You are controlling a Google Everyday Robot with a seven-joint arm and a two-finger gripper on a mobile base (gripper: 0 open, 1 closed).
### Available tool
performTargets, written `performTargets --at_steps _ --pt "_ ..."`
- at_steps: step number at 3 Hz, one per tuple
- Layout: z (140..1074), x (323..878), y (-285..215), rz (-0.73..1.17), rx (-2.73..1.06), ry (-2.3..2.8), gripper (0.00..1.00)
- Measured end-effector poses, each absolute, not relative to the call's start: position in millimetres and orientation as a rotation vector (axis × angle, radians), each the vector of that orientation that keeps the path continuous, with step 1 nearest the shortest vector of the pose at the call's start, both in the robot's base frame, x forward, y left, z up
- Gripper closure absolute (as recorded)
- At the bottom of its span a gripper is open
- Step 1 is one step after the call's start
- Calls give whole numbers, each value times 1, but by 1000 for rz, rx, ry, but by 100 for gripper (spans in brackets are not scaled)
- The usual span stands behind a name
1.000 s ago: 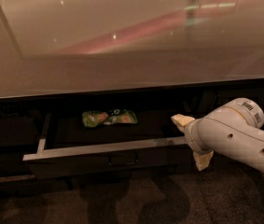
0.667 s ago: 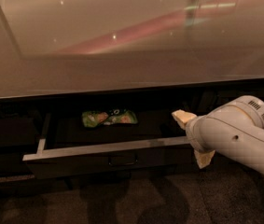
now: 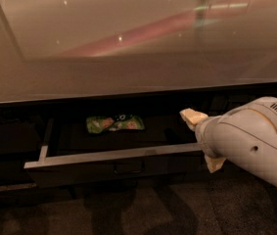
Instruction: Open top drawer
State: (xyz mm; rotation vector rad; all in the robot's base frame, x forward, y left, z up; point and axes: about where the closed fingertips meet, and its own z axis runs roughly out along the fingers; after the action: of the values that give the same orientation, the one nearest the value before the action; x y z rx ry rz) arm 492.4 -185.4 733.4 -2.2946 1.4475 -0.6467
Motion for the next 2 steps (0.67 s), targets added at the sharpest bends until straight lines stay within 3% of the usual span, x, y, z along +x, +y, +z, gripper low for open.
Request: performTargets --at_steps 2 --pt "733 492 -185 -647 -2295 1448 42"
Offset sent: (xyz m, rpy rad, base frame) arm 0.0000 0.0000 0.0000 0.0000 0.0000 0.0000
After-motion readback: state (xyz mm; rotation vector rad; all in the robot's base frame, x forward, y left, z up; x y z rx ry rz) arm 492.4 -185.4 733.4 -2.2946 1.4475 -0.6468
